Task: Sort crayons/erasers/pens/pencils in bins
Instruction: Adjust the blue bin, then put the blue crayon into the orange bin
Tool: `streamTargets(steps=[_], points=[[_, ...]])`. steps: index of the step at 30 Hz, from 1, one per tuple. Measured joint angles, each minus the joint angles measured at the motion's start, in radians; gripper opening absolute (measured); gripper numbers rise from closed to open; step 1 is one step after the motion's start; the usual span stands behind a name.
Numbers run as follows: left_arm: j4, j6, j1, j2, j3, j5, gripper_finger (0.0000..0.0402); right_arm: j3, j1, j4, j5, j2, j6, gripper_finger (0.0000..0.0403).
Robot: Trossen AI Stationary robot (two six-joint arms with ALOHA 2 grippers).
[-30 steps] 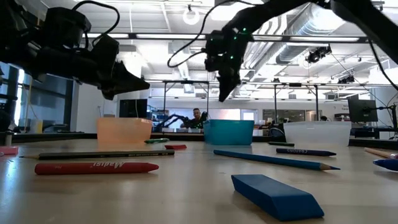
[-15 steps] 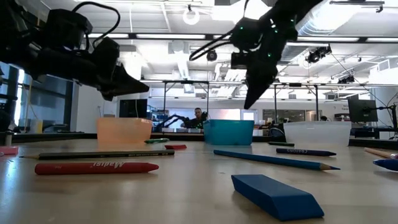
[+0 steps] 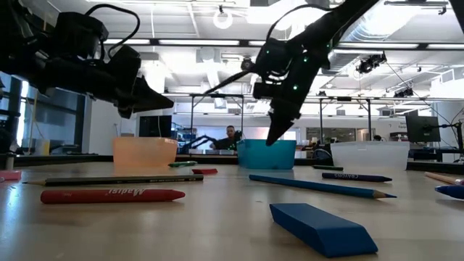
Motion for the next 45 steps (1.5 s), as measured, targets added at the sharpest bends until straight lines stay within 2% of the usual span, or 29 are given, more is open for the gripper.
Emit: streamTargets(steps=[8,24,30,33,37,42,45], points=[[0.000,0.000,0.000,0.000,0.000,0.000,0.0000,0.005,-0.005,0.075,0.011,0.008,0.058,0.0000],[-0.042,0.000,0.000,0.000,0.000,0.000,0.0000,0.005,-0.009,0.150,-0.021,0.006,0.049,0.0000],[-0.044,0.000,0.000,0.000,0.000,0.000,0.0000,0.004,0.026,0.159,-0.042,-0.057,0.012,0.0000],[-0.045,0.000,0.000,0.000,0.000,0.000,0.0000,-0.056,0.040,0.287,-0.123,-0.093,-0.002,0.0000],[-0.045,0.000,0.000,0.000,0.000,0.000,0.0000,-0.217,0.051,0.631,-0.222,-0.114,0.075,0.0000],[-0.044,-0.002,0.000,0.000,0.000,-0.004,0.0000,-0.367,0.090,0.951,-0.239,-0.114,0.193,0.0000],[-0.036,-0.006,0.000,0.000,0.000,-0.010,0.0000,-0.410,0.123,0.969,-0.212,-0.145,0.277,0.0000]])
